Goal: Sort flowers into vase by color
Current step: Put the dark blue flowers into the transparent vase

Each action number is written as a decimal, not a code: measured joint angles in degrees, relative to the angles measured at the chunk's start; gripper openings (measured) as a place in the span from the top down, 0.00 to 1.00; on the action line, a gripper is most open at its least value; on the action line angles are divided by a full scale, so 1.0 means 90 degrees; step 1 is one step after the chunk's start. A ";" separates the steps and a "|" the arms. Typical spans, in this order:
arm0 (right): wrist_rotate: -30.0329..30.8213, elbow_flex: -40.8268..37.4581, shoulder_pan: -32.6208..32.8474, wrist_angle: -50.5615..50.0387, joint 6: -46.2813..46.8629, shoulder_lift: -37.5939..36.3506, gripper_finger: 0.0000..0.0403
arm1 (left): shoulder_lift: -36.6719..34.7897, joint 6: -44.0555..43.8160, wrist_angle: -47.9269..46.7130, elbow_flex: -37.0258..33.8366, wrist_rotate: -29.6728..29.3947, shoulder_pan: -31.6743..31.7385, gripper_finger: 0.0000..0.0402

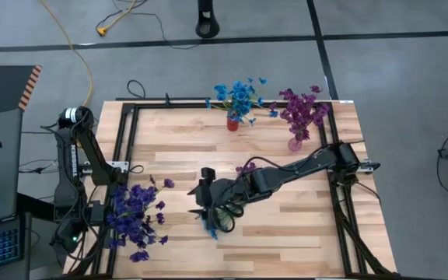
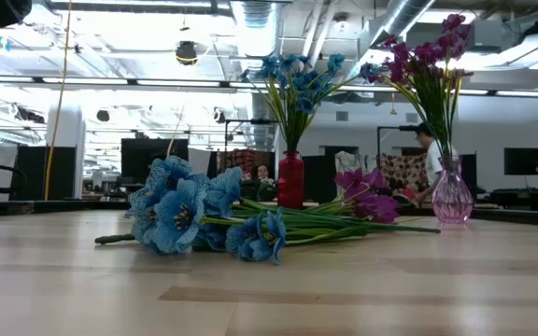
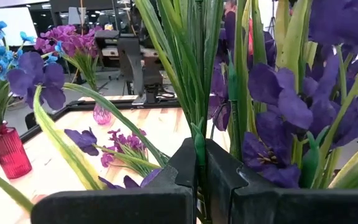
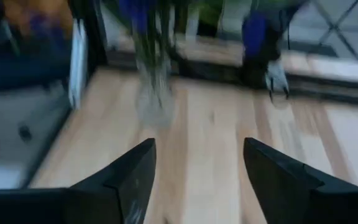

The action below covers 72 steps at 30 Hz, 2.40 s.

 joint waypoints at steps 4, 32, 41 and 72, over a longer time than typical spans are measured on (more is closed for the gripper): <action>-0.0153 -0.0007 0.0053 0.0726 0.0164 0.0288 0.29 | 0.0000 0.0002 0.0002 0.0000 0.0012 0.0000 1.00; -0.0374 0.0063 0.0040 0.4605 0.0244 0.2523 0.29 | 0.0000 0.0014 0.0005 0.0000 -0.0015 -0.0005 1.00; -0.0686 0.0064 -0.0043 0.4776 0.0577 0.2521 0.24 | 0.0000 0.0001 0.0004 0.0000 -0.0017 -0.0005 1.00; -0.0482 0.0064 -0.0086 0.4780 0.0615 0.2523 0.09 | 0.1041 -0.0450 0.0009 0.0009 -0.0604 0.0202 1.00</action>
